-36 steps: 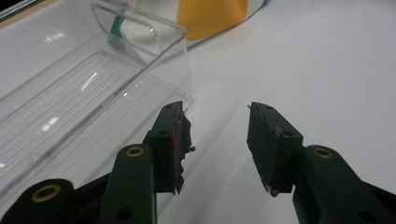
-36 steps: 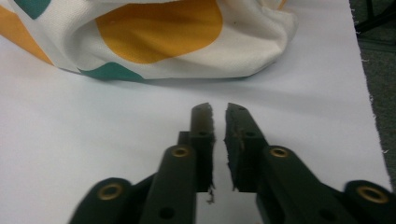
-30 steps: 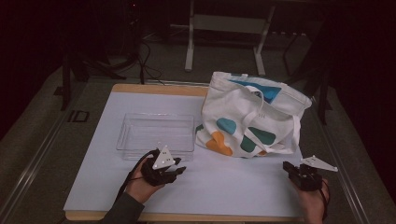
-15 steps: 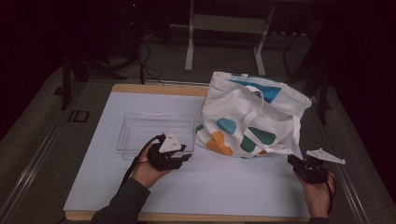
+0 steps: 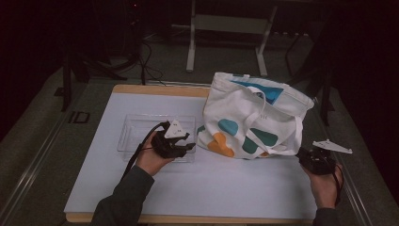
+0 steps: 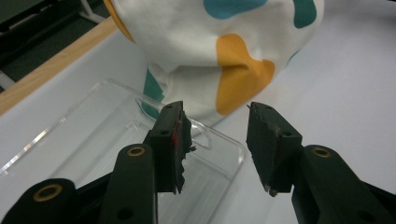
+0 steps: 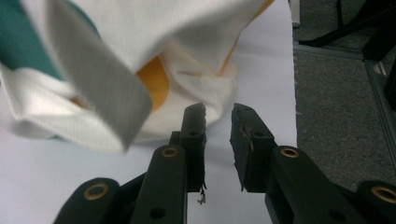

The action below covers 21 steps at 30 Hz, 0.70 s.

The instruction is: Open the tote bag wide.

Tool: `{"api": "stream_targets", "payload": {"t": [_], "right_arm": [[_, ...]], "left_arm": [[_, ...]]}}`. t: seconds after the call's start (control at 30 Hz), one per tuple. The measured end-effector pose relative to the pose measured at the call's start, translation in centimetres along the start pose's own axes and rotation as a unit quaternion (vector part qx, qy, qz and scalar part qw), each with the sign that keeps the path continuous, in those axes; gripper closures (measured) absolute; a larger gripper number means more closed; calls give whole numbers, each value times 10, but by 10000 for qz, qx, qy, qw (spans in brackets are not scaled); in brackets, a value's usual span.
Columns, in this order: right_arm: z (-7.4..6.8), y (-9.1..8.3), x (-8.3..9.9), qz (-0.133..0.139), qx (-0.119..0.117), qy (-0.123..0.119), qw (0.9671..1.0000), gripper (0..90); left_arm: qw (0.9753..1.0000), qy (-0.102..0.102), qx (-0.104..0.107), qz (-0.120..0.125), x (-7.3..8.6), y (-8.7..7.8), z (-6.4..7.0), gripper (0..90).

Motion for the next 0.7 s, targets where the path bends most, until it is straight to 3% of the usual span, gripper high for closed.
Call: {"api": "stream_targets", "payload": {"t": [0.3,0.43,0.6,0.7], "right_arm": [[4,6,-23,140,-269,471,9984,680],[3,6,-27,179,-356,533,9978,668],[2,8,-38,237,-760,808,9935,588],[4,10,-42,256,-829,975,9915,567]], "left_arm": [[9999,4,-131,-75,-14,8,-17,548],[9999,-101,-91,-54,-18,10,-22,545],[9999,-144,-82,12,-23,11,-26,540],[9999,-125,-85,-55,-24,13,-29,535]]}}
Point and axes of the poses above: each handheld gripper's, and its own axes: y roughly forward along the jaws, x roughly out of its underside, z roughly to its right, the point moved 5 cm from there along y, roughly forward along the jaws, and after that the axes turned 7 degrees about y, right-handed, at the moved point
